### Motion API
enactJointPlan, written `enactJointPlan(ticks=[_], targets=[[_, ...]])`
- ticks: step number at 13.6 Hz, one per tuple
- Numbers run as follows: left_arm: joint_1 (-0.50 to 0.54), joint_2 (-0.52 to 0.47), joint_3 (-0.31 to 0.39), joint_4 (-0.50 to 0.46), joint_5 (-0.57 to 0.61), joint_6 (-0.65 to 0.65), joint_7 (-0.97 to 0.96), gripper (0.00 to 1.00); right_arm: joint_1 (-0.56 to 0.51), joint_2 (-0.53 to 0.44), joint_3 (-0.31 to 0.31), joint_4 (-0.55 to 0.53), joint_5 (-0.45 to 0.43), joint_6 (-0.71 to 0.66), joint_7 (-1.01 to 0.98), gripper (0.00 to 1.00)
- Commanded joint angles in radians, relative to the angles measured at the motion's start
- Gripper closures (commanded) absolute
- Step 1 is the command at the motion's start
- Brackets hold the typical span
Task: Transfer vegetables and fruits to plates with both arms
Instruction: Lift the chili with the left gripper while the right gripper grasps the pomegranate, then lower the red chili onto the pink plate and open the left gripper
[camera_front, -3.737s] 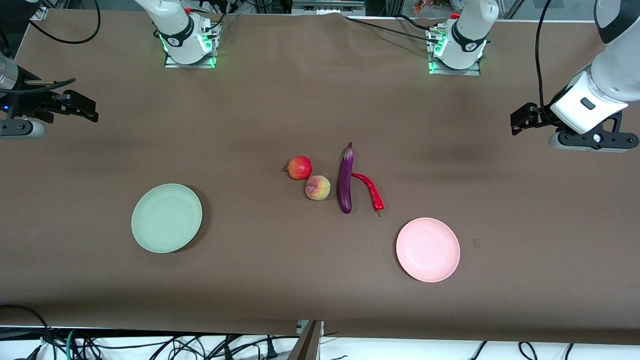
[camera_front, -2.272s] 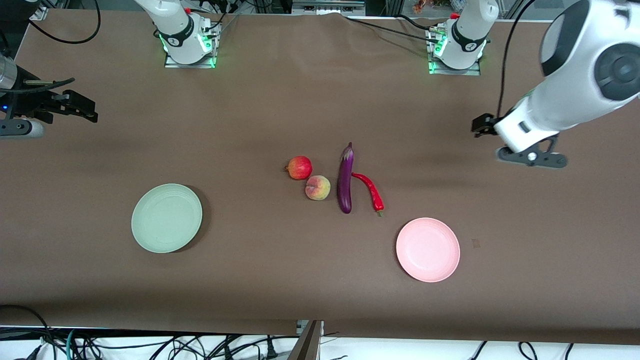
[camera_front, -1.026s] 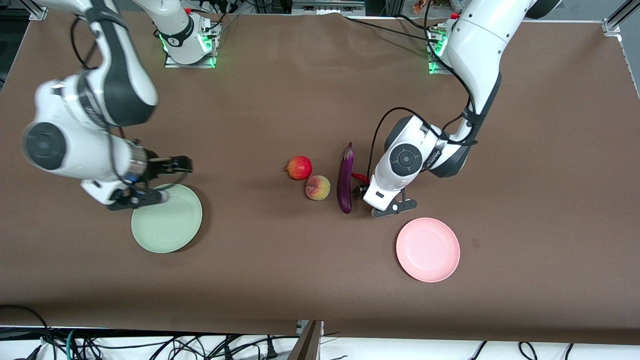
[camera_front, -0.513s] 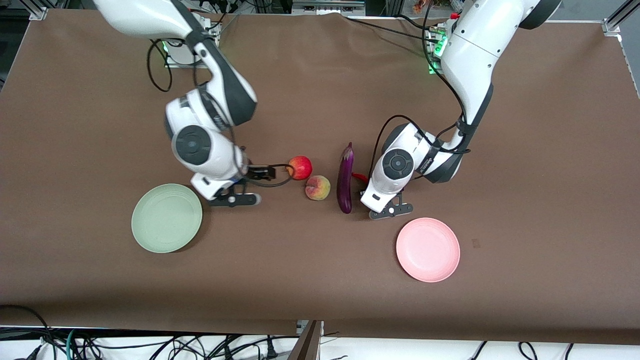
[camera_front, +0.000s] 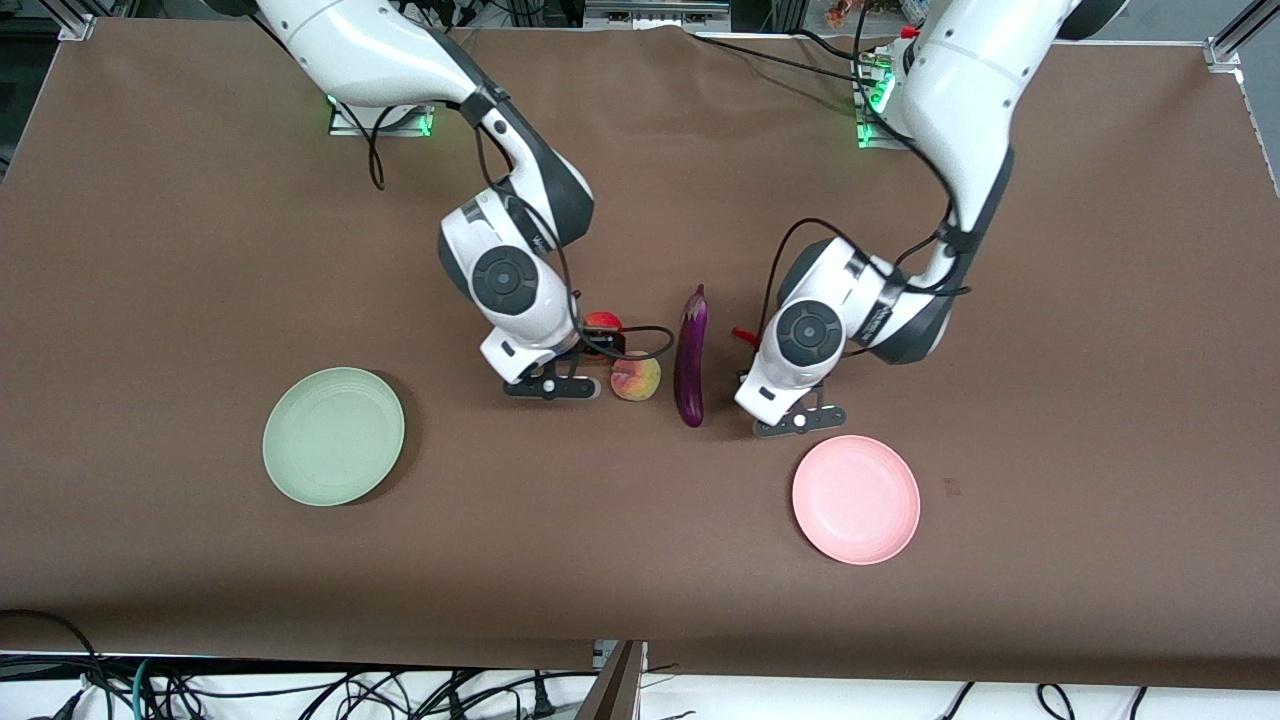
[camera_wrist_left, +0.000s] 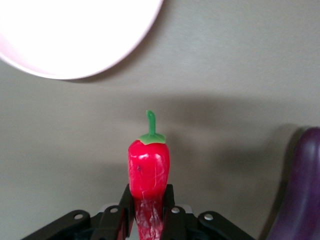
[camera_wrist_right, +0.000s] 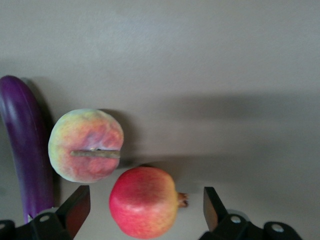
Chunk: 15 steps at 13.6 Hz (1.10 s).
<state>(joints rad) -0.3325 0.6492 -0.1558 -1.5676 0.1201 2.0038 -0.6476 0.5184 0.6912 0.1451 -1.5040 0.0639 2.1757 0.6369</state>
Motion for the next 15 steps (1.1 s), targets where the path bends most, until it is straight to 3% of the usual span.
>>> enactJointPlan(ticks=[1,3,7,10,12,15], targets=[[0.074,-0.103,-0.002,-0.016,0.023,-0.085,0.182,0.78,0.012,0.021,-0.007,0.027,-0.001,0.006,0.02,0.0],[0.118,-0.091,-0.002,0.052,0.024,-0.083,0.316,0.78,0.023,0.037,-0.007,0.025,-0.001,0.006,0.02,0.0],[0.142,0.076,0.025,0.262,0.041,-0.047,0.55,0.78,0.035,0.057,-0.007,0.019,0.004,0.004,0.02,0.0],[0.168,0.164,0.059,0.29,0.041,0.184,0.719,0.77,0.035,0.065,-0.007,0.015,0.002,-0.001,0.02,0.01],[0.184,0.204,0.067,0.29,0.039,0.295,0.779,0.77,0.035,0.071,-0.007,0.015,0.002,-0.001,0.021,0.23],[0.184,0.242,0.067,0.293,0.039,0.367,0.789,0.77,0.04,0.08,-0.007,0.015,0.005,0.001,0.02,0.32]])
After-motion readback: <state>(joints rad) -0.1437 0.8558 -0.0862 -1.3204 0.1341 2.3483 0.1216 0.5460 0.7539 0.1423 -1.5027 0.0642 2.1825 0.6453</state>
